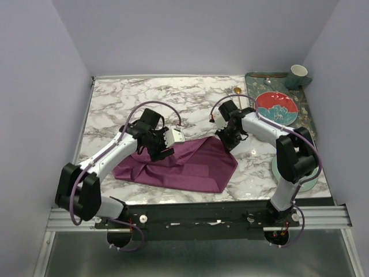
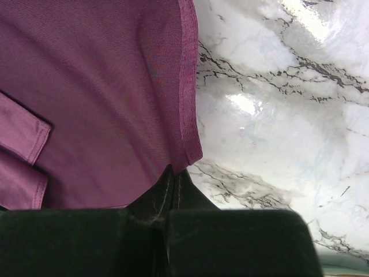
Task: Fold the napkin into a case and place the utensils inside
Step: Pick up the crumpled napkin from the center of the board.
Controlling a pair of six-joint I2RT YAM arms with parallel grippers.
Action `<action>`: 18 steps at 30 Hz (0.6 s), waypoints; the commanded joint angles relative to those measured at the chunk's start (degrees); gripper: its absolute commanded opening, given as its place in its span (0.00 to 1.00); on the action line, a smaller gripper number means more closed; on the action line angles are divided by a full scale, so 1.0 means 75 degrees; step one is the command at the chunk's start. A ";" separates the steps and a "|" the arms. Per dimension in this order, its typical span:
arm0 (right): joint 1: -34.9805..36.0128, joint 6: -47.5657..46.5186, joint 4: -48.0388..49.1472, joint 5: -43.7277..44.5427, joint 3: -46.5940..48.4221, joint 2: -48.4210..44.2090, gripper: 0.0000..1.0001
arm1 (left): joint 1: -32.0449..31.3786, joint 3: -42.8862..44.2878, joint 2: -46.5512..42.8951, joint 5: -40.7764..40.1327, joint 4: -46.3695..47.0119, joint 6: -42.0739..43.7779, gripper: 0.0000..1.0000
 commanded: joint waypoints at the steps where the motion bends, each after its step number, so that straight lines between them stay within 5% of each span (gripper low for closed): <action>1: -0.0023 -0.0100 -0.0003 -0.0241 0.0038 -0.0136 0.03 | 0.0033 0.0726 0.1146 0.0670 0.0257 -0.0462 0.74; 8: -0.0023 -0.0100 -0.0003 -0.0335 0.0014 -0.0101 0.03 | 0.0033 0.2099 0.2996 0.1247 -0.0855 -0.0005 0.77; 18: -0.0023 -0.0193 0.0020 -0.0347 -0.0056 -0.0137 0.03 | 0.0758 0.2241 0.3597 0.1574 -0.1314 -0.0858 0.77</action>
